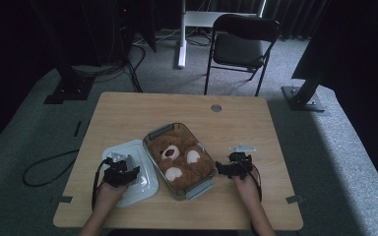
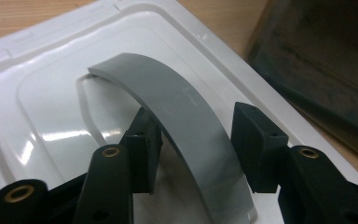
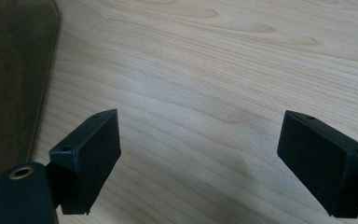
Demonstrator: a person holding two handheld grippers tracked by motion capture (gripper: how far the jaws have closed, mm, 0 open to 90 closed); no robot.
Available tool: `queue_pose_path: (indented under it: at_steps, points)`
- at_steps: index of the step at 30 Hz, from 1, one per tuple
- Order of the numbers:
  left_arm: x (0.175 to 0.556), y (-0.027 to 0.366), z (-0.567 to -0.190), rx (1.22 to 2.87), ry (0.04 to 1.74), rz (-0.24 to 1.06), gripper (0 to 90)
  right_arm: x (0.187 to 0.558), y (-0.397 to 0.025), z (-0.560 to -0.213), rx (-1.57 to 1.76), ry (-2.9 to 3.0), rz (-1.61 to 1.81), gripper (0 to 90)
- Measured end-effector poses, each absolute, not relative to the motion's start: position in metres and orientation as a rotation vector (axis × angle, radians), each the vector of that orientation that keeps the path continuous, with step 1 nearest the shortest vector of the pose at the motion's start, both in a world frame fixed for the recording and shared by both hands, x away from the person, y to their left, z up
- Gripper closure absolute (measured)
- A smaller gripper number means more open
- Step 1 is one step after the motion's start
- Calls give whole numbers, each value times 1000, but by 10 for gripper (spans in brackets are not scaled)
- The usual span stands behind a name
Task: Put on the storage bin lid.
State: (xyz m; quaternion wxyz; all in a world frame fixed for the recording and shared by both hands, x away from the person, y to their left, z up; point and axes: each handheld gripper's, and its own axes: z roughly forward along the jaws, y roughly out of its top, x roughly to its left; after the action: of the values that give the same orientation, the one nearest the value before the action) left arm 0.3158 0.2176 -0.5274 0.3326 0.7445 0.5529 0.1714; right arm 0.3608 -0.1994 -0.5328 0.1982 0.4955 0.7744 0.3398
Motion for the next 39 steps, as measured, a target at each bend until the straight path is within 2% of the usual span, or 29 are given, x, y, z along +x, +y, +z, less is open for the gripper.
queue_pose_path:
  at_steps: [13, 22, 39]
  points:
    - [311, 237, -518, 1816, 1460, 413, 713, 359, -197, -531, 1376, 2167, 995, 126]
    - [300, 252, -502, 1758, 1436, 400, 720, 358, -194, -533, 1357, 2215, 1080, 123]
    - [274, 271, -445, 1625, 1320, 434, 722, 347, -174, -540, 1234, 2344, 1165, 123]
